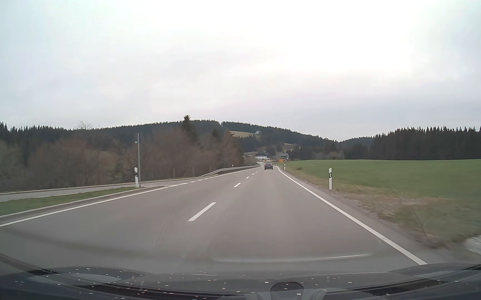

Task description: Follow the waypoints while adhering to traffic rules and regulations

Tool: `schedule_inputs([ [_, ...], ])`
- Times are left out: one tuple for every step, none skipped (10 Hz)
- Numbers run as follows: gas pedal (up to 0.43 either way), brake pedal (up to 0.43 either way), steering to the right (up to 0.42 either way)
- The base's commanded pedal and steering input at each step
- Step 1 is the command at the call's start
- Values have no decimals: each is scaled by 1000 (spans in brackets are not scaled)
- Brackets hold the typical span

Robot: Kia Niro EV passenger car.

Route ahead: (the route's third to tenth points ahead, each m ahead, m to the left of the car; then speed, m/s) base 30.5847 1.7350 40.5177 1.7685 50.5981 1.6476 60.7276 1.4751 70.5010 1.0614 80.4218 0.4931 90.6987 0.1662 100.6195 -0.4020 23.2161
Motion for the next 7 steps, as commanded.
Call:
schedule_inputs([
  [0, 0, 6],
  [0, 0, 6],
  [0, 0, 6],
  [0, 0, 6],
  [0, 0, 5],
  [0, 0, 5],
  [0, 0, 5],
])
